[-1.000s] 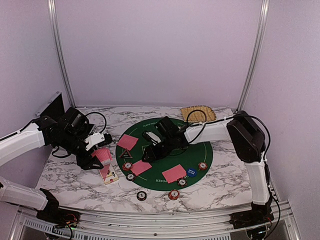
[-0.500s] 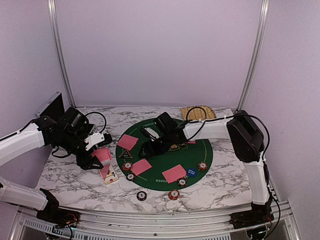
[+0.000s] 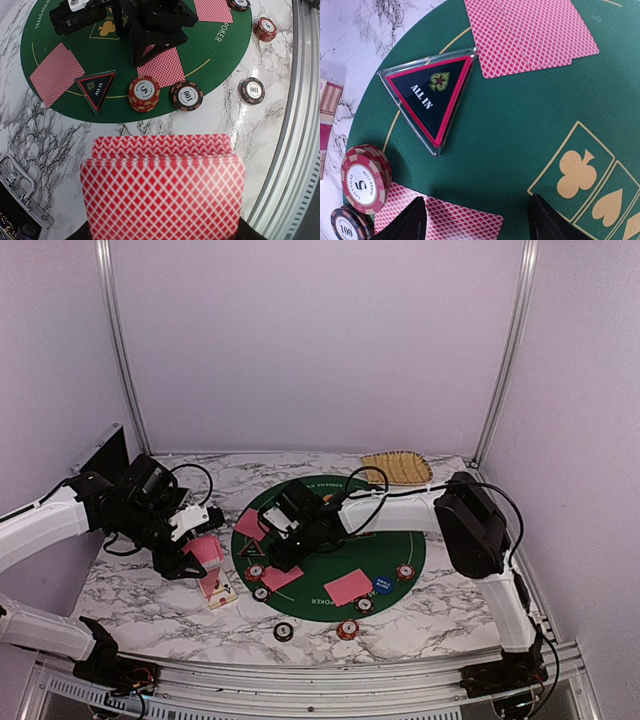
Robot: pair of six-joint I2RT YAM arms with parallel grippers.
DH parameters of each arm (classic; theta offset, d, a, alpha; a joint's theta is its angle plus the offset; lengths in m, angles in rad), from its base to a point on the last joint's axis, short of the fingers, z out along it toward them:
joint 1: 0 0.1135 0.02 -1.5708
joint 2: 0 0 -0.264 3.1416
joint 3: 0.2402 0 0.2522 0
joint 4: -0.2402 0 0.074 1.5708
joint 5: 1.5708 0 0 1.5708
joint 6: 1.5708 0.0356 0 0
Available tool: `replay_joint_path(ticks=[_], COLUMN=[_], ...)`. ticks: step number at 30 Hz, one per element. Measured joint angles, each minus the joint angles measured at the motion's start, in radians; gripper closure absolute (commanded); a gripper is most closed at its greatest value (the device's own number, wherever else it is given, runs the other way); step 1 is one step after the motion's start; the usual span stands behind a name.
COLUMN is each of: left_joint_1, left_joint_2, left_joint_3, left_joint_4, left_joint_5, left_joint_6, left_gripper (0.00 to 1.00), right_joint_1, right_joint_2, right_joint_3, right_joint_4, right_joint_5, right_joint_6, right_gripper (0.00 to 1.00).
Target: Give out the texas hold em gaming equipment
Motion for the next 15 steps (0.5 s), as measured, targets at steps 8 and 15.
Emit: replay_joint_path(ticks=[8,15], left_joint_1=[0.0,0.0], left_joint_2=[0.0,0.0], left_joint_3=[0.0,0.0], left_joint_4=[0.0,0.0], left_joint_5=[0.0,0.0], left_joint_6=[0.0,0.0], left_gripper=[1.0,1.0], right_joint_1=[0.014,0.024], right_joint_2=[-0.02,-0.034], right_joint_3=[-0.038,-0.055], right_joint_4=[0.013,0.003], right_joint_5=[0.028,0.04], right_joint_6=[-0.006,0.0], right_gripper=[0.46,0.53])
